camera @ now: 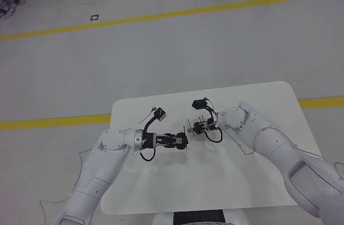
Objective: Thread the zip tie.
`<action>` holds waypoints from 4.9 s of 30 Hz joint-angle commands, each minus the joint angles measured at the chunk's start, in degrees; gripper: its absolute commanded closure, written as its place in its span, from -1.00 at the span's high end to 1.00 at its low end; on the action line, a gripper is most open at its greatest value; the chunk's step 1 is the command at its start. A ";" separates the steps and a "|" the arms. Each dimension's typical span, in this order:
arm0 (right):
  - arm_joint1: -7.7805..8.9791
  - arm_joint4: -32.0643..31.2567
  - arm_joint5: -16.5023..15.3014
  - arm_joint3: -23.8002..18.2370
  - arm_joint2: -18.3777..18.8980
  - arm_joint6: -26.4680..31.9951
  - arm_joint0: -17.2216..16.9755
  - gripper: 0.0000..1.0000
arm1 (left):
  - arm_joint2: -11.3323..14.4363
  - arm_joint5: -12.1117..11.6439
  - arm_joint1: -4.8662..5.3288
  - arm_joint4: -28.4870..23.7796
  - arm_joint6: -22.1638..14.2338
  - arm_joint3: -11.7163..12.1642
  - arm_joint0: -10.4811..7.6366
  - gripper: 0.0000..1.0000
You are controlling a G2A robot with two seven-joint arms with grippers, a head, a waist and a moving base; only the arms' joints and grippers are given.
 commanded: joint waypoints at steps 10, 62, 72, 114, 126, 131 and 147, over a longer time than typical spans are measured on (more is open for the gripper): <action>-0.93 -1.48 0.00 1.62 -0.68 -1.71 0.65 -0.38 | 0.00 0.00 0.00 0.00 0.00 0.00 0.00 -1.00; -1.75 -4.01 0.00 2.40 -1.10 -2.71 1.20 -0.70 | 0.00 0.00 0.00 0.00 0.00 0.00 0.00 -1.00; -3.50 -3.54 0.00 4.97 -2.10 -2.92 2.09 -0.68 | 0.00 0.00 0.00 0.00 0.00 0.00 0.00 -1.00; -4.27 -9.53 7.16 0.35 -1.08 1.92 2.52 -0.64 | 0.00 0.00 0.00 0.00 0.00 0.00 0.00 -1.00; -4.79 -10.79 8.12 0.04 -0.83 2.54 2.13 -0.64 | 0.00 0.00 0.00 0.00 0.00 0.00 0.00 -1.00; -5.16 -11.37 8.69 0.41 -0.91 2.63 2.24 -0.64 | 0.00 0.00 0.00 0.00 0.00 0.00 0.00 -1.00; -6.66 -12.99 10.25 2.07 -1.32 2.84 2.79 -0.66 | 0.00 0.00 0.00 0.00 0.00 0.00 0.00 -1.00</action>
